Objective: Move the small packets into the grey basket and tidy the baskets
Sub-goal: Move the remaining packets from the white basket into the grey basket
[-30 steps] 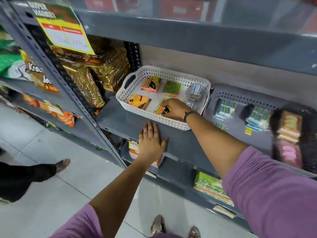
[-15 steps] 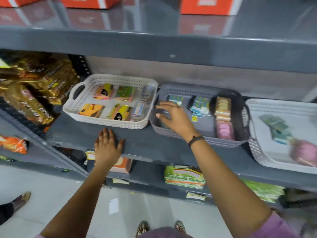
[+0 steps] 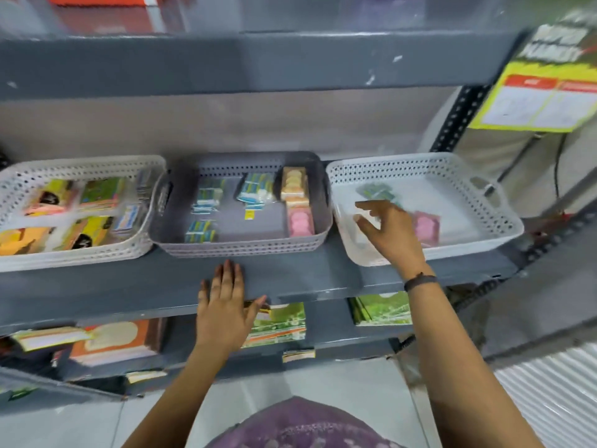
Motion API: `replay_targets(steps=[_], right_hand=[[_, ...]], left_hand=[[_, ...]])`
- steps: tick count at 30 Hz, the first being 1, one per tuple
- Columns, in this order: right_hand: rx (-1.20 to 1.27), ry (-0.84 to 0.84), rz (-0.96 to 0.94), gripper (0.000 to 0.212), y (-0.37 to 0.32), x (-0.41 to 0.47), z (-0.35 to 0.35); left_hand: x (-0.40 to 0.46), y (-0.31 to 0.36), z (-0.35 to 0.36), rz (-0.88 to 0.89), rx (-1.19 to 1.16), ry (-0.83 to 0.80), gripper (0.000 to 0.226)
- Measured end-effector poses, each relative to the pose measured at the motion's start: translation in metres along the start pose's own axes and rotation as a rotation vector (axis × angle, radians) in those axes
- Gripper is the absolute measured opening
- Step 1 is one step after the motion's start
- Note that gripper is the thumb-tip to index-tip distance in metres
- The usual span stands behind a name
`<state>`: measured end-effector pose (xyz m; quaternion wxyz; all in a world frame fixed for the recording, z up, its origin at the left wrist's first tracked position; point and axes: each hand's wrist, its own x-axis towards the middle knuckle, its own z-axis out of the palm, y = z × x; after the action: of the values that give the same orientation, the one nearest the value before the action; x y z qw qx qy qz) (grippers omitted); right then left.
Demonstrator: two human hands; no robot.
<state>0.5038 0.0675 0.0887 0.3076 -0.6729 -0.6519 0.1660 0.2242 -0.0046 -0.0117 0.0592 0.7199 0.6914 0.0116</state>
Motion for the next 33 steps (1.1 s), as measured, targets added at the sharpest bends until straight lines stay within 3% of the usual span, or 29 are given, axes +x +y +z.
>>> replay_targets(steps=[3,7,15,20,23,28,33], right_hand=[[-0.224,0.085,0.118,0.033,0.035,0.012,-0.012],[-0.455,-0.043,0.469,0.040,0.072,0.030,-0.017],[-0.360,0.035,0.565,0.050,0.070,0.046,-0.024],[-0.197,0.156,0.407,0.051,0.005,0.040,-0.027],[-0.060,0.042,0.227,0.037,-0.051,0.033,-0.009],[-0.242,-0.182,0.018,0.060,-0.091,0.040,0.061],[-0.384,-0.234,0.050,0.062,-0.080,0.054,0.104]], left_hand=[[0.006,-0.006,0.003,0.026,0.018,0.002,0.092],[0.006,-0.009,0.005,0.049,-0.006,0.031,0.108],[0.007,-0.005,0.005,0.014,0.014,0.002,0.106],[0.007,-0.005,0.007,0.011,0.013,0.004,0.105],[0.006,-0.006,0.006,0.009,0.021,-0.005,0.097],[0.004,-0.007,0.003,-0.004,0.020,-0.018,0.076],[0.003,-0.007,0.004,0.011,0.010,0.017,0.073]])
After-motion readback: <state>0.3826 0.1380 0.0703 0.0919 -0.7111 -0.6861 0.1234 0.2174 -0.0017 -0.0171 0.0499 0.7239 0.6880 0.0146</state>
